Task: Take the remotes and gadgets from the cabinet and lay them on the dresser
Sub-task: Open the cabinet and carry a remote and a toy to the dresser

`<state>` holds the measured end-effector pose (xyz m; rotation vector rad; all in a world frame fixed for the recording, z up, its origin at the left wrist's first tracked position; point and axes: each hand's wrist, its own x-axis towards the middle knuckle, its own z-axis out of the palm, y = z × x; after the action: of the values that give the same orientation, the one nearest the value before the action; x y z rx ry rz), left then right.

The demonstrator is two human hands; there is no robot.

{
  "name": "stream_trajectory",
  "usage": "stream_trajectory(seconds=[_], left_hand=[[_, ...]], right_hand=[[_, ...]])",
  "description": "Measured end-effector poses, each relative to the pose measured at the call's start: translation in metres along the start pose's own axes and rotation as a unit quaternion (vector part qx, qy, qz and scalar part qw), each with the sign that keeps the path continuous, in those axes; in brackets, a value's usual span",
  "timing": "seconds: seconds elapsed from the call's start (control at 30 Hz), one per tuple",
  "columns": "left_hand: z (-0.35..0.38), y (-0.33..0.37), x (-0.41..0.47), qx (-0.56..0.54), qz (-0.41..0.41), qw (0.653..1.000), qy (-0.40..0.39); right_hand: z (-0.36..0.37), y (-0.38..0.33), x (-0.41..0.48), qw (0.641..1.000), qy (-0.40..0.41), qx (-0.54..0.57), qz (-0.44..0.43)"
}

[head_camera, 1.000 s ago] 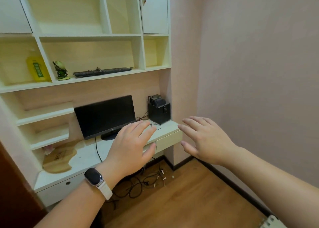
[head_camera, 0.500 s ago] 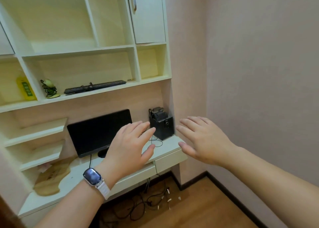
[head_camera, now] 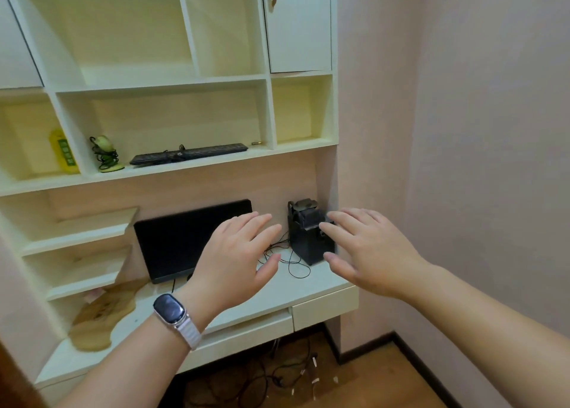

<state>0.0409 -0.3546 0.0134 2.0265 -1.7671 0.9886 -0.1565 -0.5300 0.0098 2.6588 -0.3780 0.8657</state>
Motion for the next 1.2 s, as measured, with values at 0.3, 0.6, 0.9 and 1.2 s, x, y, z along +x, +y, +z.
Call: stream_trajectory(seconds=[0.3, 0.6, 0.9, 1.2], left_hand=[[0.074, -0.102, 0.059, -0.023, 0.010, 0.998, 0.058], [0.122, -0.197, 0.142, -0.037, 0.034, 0.996, 0.075], [0.152, -0.233, 0.206, -0.046, 0.048, 0.989, 0.134], [0.192, -0.257, 0.271, 0.018, 0.027, 0.992, 0.125]], right_hand=[[0.065, 0.028, 0.109, 0.998, 0.038, -0.041, -0.003], [0.106, 0.047, 0.221, 0.994, 0.033, -0.097, 0.022], [0.135, 0.079, 0.281, 0.993, 0.041, -0.114, 0.007], [0.180, 0.146, 0.337, 0.992, 0.092, -0.086, -0.028]])
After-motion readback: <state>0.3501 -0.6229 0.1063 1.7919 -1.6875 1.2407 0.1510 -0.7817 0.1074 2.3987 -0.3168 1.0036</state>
